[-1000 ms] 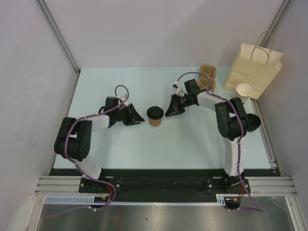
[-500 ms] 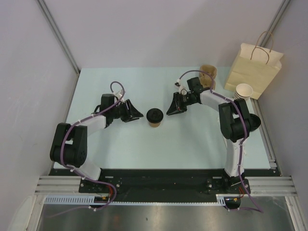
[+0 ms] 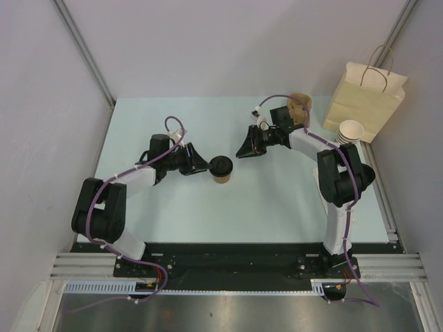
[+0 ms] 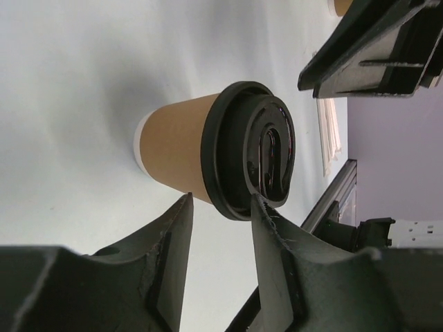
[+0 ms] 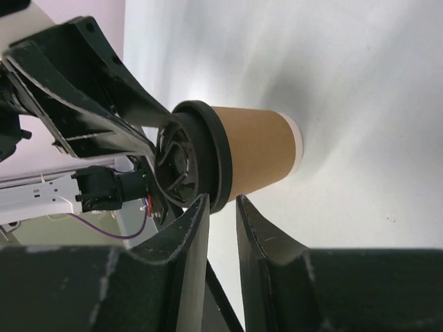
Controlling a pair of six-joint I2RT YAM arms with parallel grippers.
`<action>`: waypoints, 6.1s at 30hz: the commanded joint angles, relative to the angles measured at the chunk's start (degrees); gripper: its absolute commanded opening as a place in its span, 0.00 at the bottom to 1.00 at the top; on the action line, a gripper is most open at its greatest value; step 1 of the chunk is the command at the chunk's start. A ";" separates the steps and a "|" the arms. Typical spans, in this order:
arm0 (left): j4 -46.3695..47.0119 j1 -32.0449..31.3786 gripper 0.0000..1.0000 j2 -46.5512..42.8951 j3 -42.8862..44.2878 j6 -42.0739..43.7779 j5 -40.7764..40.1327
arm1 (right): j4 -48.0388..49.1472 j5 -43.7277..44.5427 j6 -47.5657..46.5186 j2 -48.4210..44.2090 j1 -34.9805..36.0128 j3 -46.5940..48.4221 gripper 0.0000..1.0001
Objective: Pack the takeout coffee
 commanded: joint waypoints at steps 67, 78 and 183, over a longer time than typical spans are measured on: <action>4.36 -1.48 0.40 7.01 1.53 0.17 2.77 | 8.98 -1.26 8.90 4.33 6.49 1.95 0.27; 3.04 -1.31 0.26 13.25 -0.15 2.36 -1.62 | 5.81 0.41 5.82 5.65 5.43 1.86 0.26; -11.81 -10.80 0.29 17.12 22.88 3.16 -3.03 | 8.98 -4.07 8.29 4.16 -0.63 -4.73 0.22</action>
